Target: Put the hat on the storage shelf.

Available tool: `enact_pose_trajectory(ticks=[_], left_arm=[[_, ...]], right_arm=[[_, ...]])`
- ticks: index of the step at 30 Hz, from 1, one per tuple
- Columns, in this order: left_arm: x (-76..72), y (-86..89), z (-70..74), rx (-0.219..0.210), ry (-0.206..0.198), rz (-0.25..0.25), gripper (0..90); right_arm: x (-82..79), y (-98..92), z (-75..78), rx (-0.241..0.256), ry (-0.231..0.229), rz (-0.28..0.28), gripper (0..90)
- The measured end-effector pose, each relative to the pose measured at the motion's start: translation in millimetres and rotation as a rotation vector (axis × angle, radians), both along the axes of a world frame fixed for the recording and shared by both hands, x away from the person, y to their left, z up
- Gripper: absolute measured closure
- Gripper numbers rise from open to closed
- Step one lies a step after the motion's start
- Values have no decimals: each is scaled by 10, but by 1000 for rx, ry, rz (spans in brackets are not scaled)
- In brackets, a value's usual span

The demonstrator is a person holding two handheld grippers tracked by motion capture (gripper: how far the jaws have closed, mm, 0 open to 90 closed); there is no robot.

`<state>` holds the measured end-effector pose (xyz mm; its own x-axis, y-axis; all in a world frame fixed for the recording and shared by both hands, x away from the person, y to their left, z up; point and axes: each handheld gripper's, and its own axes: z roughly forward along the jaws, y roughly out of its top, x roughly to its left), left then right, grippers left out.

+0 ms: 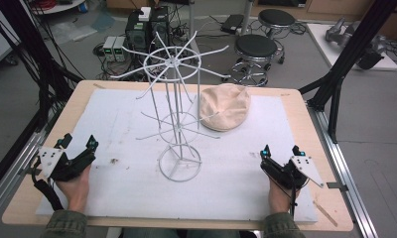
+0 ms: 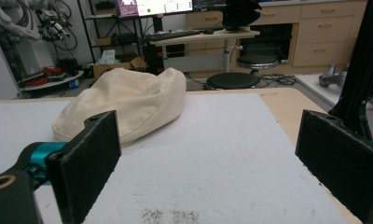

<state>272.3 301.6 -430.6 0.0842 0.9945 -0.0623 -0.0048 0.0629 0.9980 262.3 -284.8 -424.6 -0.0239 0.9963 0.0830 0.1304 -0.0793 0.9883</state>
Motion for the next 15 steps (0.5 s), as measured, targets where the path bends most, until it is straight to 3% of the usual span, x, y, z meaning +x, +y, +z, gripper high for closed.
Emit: enact_pose_trajectory(ticks=[5,10,15], left_arm=[[1,-3,-3,2,8,-2,230],[3,-2,-2,-4,7,-3,231],[-1,13,-5,-19,13,-5,231]], right_arm=[[2,1,2,-22,-10,-8,56],[27,1,13,-2,-20,26,56],[78,11,147,-28,-35,20,55]])
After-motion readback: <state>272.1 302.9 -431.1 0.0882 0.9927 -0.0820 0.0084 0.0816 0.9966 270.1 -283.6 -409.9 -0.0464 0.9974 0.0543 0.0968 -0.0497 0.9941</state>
